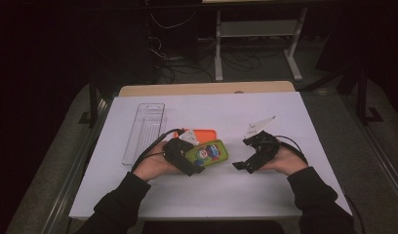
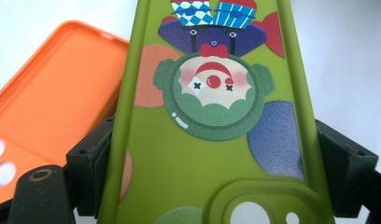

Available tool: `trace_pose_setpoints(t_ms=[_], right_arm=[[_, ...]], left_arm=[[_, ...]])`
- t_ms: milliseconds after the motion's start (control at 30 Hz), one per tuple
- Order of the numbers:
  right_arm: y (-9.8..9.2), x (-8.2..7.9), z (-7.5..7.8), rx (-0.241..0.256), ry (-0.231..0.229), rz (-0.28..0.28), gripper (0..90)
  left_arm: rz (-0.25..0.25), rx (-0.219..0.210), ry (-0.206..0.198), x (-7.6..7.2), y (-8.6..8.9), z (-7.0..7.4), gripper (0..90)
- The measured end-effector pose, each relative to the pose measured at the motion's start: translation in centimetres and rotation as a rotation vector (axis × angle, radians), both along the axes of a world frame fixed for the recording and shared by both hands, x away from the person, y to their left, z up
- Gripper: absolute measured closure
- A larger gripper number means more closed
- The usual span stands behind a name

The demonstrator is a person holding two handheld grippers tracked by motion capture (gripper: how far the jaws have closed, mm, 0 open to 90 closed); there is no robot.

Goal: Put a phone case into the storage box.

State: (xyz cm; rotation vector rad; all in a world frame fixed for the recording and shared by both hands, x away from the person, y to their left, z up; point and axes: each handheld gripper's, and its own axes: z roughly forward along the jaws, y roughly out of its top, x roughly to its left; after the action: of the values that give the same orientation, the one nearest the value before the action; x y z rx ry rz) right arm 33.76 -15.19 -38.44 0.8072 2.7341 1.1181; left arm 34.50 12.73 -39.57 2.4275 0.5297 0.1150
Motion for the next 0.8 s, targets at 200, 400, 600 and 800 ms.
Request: trace_pose_setpoints(t_ms=[200,400,600,800], right_arm=[[-1.0,-0.8,-0.7,0.052,-0.068,-0.141,4.5],[-1.4,-1.7,-1.9,0.126,-0.089,-0.292,1.5],[-0.9,-2.2,-2.9,0.122,-0.106,-0.294,1.1],[-0.3,-2.5,-3.0,0.079,-0.181,-0.285,1.1]], left_arm=[[0.062,0.000,-0.002,0.0,0.1,0.1,15.3],[0.085,0.000,0.008,0.0,0.2,0.3,15.3],[0.092,-0.009,0.010,0.0,0.0,0.3,15.3],[0.111,-0.032,0.019,0.0,0.0,0.2,15.3]])
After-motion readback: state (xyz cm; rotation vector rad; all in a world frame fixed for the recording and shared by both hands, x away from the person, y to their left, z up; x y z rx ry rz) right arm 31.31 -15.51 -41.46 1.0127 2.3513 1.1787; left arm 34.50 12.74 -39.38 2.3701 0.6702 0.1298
